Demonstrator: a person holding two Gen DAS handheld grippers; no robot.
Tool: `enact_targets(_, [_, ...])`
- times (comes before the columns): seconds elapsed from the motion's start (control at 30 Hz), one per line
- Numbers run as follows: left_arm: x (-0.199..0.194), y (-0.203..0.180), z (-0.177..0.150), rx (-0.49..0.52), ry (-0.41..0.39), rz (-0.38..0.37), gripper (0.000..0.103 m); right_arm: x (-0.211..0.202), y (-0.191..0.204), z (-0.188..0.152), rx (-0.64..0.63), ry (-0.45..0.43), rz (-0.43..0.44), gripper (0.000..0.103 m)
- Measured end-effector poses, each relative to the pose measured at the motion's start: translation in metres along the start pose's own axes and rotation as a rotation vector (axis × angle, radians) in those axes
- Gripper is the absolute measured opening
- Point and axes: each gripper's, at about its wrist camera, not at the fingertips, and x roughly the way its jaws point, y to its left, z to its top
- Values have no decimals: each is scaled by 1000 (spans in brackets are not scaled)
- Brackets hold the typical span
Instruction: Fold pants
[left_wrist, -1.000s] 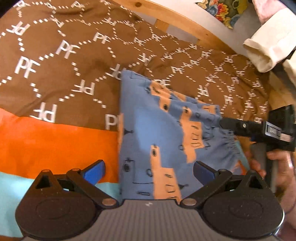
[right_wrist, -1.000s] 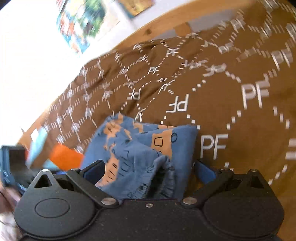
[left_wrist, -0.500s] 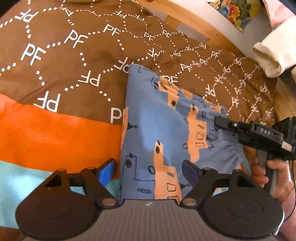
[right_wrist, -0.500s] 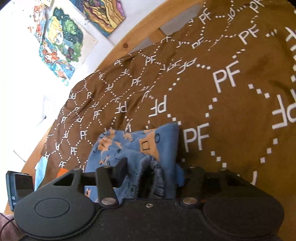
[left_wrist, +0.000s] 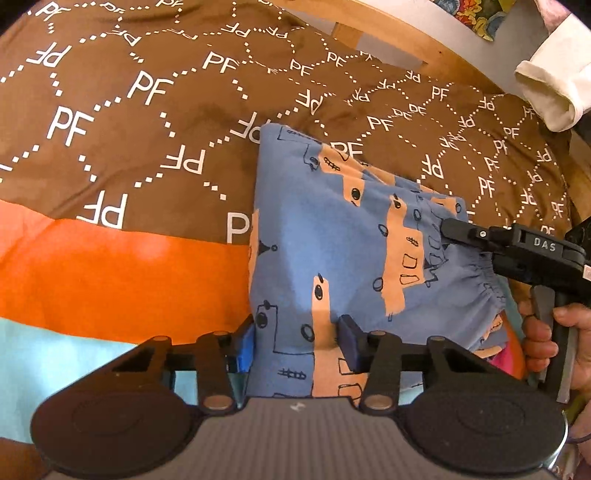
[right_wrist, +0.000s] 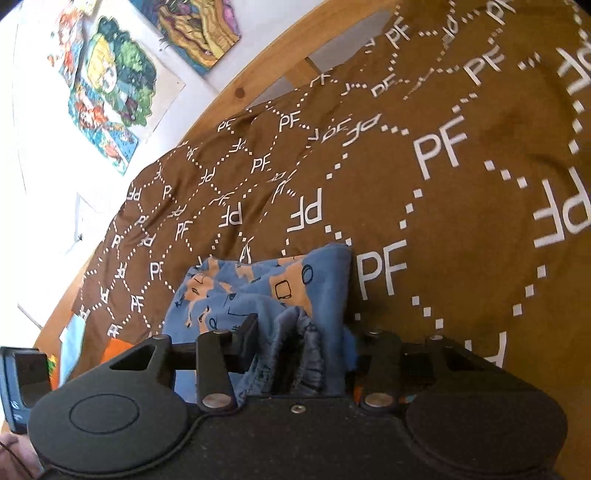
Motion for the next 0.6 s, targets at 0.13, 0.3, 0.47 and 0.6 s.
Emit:
enact_targets(0.13, [0,-7,-1,14,-8,35,44,-1,2,-1,-22,-2,-8,47])
enact_targets(0.3, [-3,-10,1,-23,-16,34,29,-3,12,-5,-64,-19,-44,41])
enact_targets(0.47, [-13,-14,-1,-25,-44,33,18,-10,24,-10,-111,-53,-67,29])
enact_targets(0.6, [-20,-19,-1,-31,-54,36,16,-18,42,-16,-202,-82,-115,23])
